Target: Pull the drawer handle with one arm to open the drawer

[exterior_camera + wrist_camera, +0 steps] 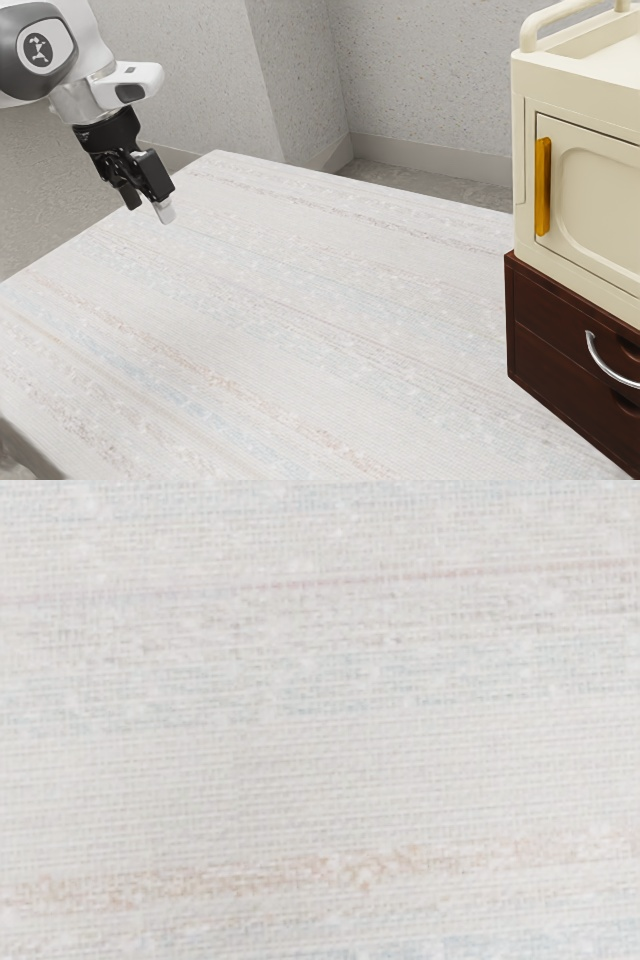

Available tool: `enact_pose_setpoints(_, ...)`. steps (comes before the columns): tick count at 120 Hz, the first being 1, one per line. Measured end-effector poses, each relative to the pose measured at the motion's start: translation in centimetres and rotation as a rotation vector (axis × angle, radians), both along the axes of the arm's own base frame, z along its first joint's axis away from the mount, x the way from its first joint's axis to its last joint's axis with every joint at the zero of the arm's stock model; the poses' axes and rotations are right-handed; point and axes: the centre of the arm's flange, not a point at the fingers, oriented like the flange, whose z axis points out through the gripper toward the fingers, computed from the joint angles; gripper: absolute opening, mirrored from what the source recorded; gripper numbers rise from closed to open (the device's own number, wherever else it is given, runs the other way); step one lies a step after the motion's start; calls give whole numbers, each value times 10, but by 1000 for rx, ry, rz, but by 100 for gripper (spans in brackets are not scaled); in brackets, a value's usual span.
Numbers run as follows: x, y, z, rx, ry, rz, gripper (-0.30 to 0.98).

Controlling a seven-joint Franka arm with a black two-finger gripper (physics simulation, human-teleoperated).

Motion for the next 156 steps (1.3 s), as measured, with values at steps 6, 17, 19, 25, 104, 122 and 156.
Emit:
enact_pose_setpoints(6, 0, 0, 0, 0, 0, 0, 69)
enact_pose_setpoints(17, 0, 0, 1, 0, -1, 0, 69)
enact_pose_setpoints(19, 0, 0, 1, 0, -1, 0, 69)
enact_pose_setpoints(25, 0, 0, 0, 0, -1, 0, 69)
enact_pose_setpoints(104, -14, -274, 90, 71, -178, -630, 68)
enact_pose_setpoints(122, -25, -348, 62, 145, -115, -829, 68)
enact_pose_setpoints(156, -37, -386, 24, 282, -60, -1020, 68)
